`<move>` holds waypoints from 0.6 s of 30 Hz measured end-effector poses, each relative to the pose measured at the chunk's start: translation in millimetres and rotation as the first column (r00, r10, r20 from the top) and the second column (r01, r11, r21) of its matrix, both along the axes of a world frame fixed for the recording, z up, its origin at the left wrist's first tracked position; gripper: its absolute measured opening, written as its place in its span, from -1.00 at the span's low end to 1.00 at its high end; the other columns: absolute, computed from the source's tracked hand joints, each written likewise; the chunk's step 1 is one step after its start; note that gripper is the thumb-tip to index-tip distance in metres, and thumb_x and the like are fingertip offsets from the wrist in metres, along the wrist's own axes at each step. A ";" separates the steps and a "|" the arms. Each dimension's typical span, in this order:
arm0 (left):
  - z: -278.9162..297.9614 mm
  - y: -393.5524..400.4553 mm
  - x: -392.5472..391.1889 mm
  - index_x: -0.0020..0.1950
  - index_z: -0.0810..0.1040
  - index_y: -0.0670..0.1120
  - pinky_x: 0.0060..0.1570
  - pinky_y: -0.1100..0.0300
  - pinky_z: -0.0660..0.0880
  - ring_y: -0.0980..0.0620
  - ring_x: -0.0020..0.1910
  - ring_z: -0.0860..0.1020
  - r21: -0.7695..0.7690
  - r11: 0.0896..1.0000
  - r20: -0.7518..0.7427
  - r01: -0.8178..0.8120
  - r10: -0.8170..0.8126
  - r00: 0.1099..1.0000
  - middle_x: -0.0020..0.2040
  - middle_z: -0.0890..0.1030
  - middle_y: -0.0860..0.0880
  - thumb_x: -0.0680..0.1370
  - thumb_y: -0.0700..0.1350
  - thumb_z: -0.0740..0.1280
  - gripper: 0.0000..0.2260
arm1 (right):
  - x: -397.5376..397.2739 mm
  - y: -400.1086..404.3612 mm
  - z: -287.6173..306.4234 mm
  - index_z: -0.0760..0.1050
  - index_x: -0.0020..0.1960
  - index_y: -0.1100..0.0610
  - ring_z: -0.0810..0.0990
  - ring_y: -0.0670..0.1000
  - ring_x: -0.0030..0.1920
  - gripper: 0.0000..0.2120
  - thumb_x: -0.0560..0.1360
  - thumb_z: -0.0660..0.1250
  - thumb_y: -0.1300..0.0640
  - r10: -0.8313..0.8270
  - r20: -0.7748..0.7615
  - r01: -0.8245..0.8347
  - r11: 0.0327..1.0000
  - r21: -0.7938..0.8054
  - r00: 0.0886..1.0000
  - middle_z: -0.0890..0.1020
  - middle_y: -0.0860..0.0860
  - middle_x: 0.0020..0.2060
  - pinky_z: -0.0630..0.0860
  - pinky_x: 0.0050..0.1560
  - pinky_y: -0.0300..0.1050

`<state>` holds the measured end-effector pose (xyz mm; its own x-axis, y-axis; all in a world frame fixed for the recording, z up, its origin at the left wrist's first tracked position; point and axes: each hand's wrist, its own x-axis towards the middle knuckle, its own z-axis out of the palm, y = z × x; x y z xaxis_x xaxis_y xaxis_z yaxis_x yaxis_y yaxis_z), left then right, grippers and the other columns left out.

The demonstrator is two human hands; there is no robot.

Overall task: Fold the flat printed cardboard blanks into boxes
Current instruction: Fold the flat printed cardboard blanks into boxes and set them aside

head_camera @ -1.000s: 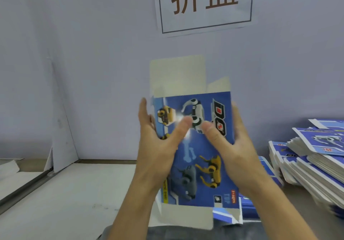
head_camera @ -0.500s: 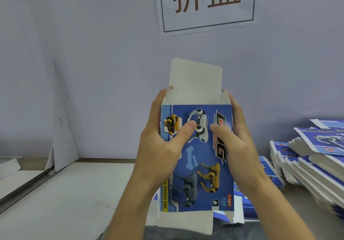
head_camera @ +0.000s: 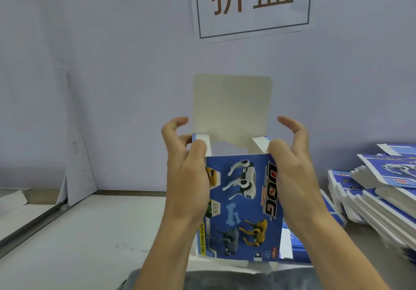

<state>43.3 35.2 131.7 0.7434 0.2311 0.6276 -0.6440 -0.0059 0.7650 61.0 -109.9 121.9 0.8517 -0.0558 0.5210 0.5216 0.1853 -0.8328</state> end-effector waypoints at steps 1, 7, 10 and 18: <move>-1.0 0.9 0.9 0.24 0.36 0.32 -0.41 0.29 0.46 0.19 -0.30 0.48 0.029 0.999 -0.010 0.021 -0.021 1.000 0.01 0.55 -0.14 0.48 -0.05 0.11 -0.61 | 0.5 0.3 0.0 0.38 0.27 -0.33 0.45 0.08 -0.36 -0.51 0.37 0.18 -0.04 0.005 -0.019 -0.005 1.000 -0.016 1.000 0.49 0.03 -0.29 0.45 -0.35 -0.02; 0.9 -1.4 -1.0 0.02 0.50 0.07 -0.32 0.05 0.51 -0.01 -0.19 0.56 -0.022 1.000 0.084 0.013 -0.011 0.996 -0.12 0.61 -0.01 0.54 0.00 0.15 -0.84 | -2.6 0.9 -3.1 0.52 0.00 0.04 0.59 0.08 -0.35 -0.76 0.44 0.16 0.01 0.149 0.073 -0.159 0.975 0.156 0.986 0.60 0.10 -0.27 0.51 -0.41 -0.14; -0.4 -0.7 -3.4 -0.12 0.54 -0.01 0.10 -0.31 0.49 -0.26 0.16 0.57 -0.166 0.980 0.074 0.106 -0.095 0.993 0.14 0.61 -0.13 0.44 0.33 0.16 -0.57 | -4.1 1.5 -7.5 0.51 -0.03 0.12 0.64 0.04 -0.32 -0.59 0.50 0.13 -0.21 0.219 0.110 -0.243 0.918 0.312 0.969 0.64 0.05 -0.26 0.55 -0.36 -0.17; -5.1 10.1 -3.0 0.20 0.43 0.13 -0.18 0.01 0.67 -0.10 0.05 0.69 0.161 0.981 0.093 0.109 -0.125 0.988 0.05 0.62 0.13 0.55 0.03 0.30 -0.77 | -1.7 -8.0 -8.7 0.50 0.21 0.00 0.71 0.22 -0.11 -0.67 0.45 0.33 0.04 0.275 0.077 -0.281 0.956 0.081 0.958 0.68 0.21 -0.02 0.64 -0.23 0.03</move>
<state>40.3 45.3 126.6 0.6895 0.0400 0.7232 -0.7221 -0.0391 0.6907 59.3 -117.9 113.2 0.8049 0.1295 0.5792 0.4907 0.4036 -0.7722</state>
